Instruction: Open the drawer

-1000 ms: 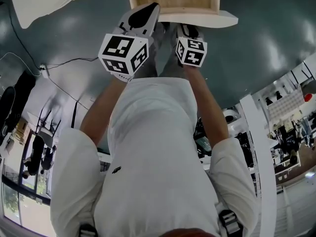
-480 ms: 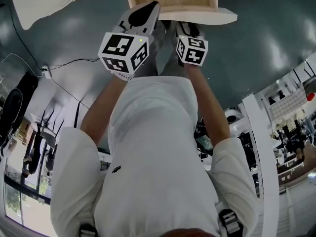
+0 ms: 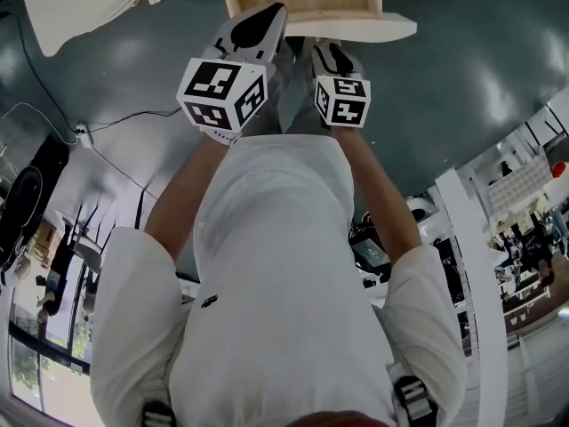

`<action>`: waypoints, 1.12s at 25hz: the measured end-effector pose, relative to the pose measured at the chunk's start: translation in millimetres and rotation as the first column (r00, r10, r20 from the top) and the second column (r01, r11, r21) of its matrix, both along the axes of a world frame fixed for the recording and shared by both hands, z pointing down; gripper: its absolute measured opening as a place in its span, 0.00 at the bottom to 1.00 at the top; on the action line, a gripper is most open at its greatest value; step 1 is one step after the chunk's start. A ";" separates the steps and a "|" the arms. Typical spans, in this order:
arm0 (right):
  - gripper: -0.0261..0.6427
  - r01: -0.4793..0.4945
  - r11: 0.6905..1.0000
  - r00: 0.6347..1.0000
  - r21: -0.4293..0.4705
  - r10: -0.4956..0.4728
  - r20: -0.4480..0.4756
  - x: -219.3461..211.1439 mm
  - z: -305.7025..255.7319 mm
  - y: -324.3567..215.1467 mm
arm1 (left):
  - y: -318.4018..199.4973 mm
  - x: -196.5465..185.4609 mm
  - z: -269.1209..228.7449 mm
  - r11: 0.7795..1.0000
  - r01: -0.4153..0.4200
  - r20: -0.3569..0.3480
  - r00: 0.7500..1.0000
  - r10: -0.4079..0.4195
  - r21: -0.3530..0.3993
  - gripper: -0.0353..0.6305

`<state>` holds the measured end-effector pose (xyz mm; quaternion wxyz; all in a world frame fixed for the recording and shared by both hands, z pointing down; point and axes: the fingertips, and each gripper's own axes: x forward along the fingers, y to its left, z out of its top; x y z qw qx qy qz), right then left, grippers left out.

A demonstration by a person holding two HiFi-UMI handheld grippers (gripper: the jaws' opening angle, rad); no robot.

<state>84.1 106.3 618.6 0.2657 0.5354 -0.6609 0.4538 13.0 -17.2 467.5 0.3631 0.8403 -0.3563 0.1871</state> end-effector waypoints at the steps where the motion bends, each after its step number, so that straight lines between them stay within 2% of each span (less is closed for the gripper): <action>1: 0.26 0.013 1.000 1.000 0.008 -0.013 0.004 -2.2 -5.0 -0.1 | -0.2 0.0 -1.1 1.000 0.000 -0.001 1.000 0.000 0.002 0.07; 14: 0.17 0.031 0.986 0.999 0.161 -0.036 0.024 -11.7 -86.9 -16.8 | 10.7 -4.7 -36.8 0.999 0.010 -0.017 1.000 -0.009 0.043 0.07; 16: 0.08 0.039 0.980 0.999 0.195 -0.041 0.007 -12.4 -103.1 -25.7 | 12.5 -9.1 -47.2 0.998 0.017 -0.017 1.000 -0.016 0.052 0.07; 28: 0.06 0.125 0.922 0.992 0.368 -0.123 -0.029 -18.4 -177.5 -91.8 | 16.0 -40.9 -80.4 0.990 0.106 -0.030 0.994 -0.103 0.090 0.07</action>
